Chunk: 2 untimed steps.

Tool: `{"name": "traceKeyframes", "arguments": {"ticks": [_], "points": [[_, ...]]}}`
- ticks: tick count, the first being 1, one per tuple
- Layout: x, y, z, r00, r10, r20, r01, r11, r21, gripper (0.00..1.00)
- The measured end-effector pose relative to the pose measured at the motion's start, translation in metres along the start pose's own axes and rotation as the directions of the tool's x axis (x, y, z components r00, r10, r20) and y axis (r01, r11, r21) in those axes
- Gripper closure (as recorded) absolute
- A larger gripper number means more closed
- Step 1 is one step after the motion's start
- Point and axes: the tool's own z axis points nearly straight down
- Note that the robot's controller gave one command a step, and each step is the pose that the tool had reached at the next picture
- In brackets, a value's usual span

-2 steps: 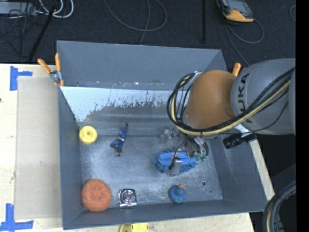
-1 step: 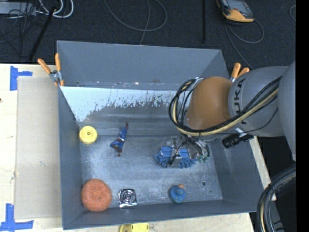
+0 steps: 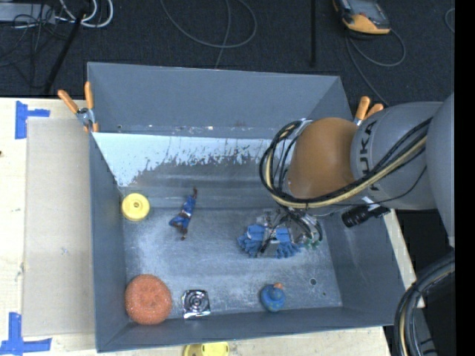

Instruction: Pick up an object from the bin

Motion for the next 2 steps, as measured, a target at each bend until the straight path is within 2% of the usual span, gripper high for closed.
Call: {"name": "traceKeyframes", "arguments": {"ticks": [1, 2], "points": [[0.0, 0.0, 0.0, 1.0, 0.001, 0.0, -0.001, 1.0, 0.0, 1.0], [0.018, 0.003, -0.186, 1.0, 0.015, 0.009, -0.015, 1.0, 0.001, 1.0]]}}
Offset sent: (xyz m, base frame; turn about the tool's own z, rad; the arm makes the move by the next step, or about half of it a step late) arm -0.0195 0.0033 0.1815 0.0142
